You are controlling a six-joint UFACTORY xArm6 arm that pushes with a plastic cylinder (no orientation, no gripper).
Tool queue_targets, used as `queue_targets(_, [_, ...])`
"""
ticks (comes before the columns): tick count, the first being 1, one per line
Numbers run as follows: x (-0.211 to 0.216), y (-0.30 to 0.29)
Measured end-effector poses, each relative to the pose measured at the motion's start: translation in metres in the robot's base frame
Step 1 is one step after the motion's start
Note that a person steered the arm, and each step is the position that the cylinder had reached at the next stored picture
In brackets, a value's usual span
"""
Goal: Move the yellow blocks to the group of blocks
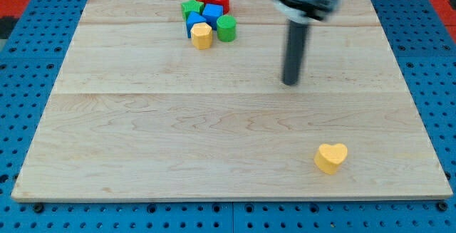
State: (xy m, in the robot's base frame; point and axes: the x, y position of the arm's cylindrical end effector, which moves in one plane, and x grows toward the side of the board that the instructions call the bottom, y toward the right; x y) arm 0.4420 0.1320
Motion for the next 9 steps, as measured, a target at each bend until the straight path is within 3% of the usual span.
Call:
queue_targets(2, [0.133,0.061])
queue_targets(4, [0.124,-0.045])
queue_targets(5, [0.128,-0.069])
queue_targets(7, [0.046,-0.137])
queue_targets(9, [0.034,-0.092])
